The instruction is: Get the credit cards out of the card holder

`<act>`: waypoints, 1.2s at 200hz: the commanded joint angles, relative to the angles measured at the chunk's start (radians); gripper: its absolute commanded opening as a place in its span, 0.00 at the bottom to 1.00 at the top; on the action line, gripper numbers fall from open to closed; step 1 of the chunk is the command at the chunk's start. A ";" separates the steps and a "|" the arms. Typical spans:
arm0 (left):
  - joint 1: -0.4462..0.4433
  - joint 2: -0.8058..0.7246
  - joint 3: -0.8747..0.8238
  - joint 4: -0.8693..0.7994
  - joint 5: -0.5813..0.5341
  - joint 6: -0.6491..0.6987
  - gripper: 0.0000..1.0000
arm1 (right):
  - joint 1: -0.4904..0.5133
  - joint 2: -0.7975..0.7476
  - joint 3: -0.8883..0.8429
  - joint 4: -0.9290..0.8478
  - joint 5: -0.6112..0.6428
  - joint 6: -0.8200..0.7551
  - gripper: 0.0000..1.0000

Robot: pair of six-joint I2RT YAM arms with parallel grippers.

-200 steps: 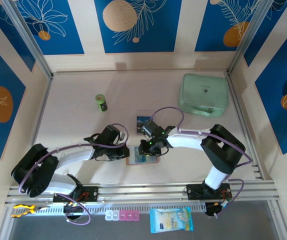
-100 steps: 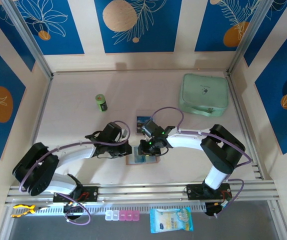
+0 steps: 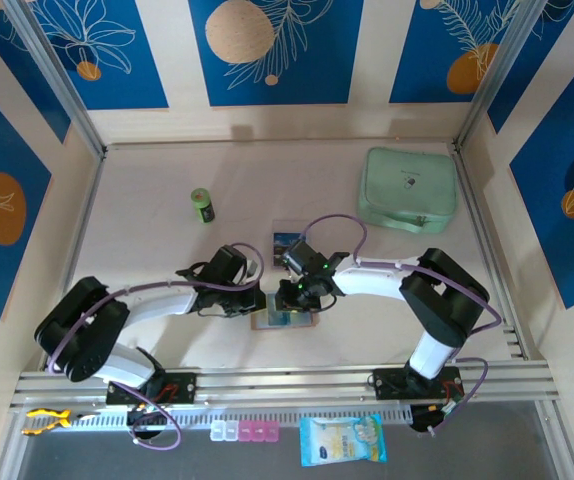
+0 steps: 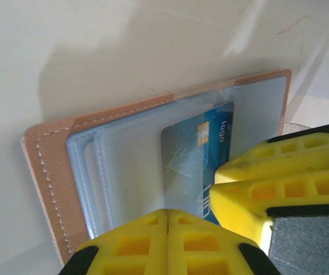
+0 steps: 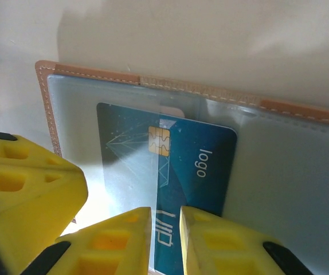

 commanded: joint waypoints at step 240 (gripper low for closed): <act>-0.007 0.041 -0.003 -0.019 0.004 0.028 0.05 | -0.027 -0.034 -0.002 -0.075 0.011 -0.021 0.30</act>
